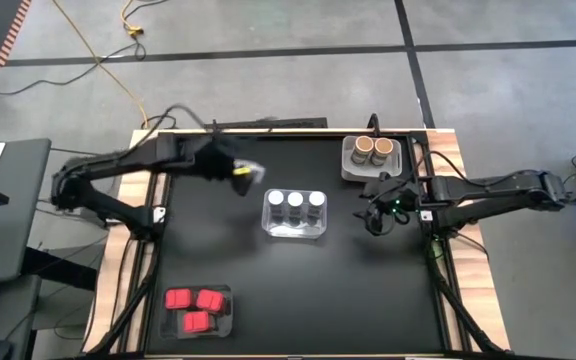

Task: Sort spices by type
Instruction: Put the white seasoning bottle into the transparent bin

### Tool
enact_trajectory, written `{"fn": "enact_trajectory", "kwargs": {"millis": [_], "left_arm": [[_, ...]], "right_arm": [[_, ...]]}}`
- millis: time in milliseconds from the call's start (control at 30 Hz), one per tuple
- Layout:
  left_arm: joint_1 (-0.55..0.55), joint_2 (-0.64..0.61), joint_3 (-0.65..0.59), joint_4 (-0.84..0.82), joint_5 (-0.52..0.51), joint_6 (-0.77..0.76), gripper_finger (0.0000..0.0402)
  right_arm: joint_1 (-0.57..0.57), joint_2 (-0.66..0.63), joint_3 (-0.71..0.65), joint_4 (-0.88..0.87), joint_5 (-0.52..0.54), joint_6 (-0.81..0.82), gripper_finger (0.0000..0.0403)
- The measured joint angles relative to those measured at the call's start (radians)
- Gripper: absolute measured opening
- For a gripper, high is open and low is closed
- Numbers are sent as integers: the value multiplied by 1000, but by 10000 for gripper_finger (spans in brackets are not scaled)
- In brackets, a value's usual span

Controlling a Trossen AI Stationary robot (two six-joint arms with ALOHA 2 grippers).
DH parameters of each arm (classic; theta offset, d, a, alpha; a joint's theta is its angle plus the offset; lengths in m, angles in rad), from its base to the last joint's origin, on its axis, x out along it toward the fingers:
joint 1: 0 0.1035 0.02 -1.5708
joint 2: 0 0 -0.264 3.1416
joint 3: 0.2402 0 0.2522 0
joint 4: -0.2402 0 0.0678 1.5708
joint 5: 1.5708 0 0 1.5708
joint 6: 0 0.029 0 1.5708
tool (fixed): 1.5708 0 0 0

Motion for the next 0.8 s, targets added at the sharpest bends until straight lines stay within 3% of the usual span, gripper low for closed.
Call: {"fn": "enact_trajectory", "kwargs": {"millis": [233, 433, 567, 800], "left_arm": [[-15, 356, 522, -99, 141, 475, 195], [-106, 643, 850, -384, 117, 626, 195], [-171, 744, 906, -428, 108, 690, 195], [-240, 802, 862, -443, 160, 668, 195]], "right_arm": [[-7, 49, 0, -1, 3, -16, 320], [-6, 97, 0, 0, 3, 62, 320], [-6, 109, 0, -1, 3, 93, 320], [-6, 107, 0, -4, 3, 131, 320]]}}
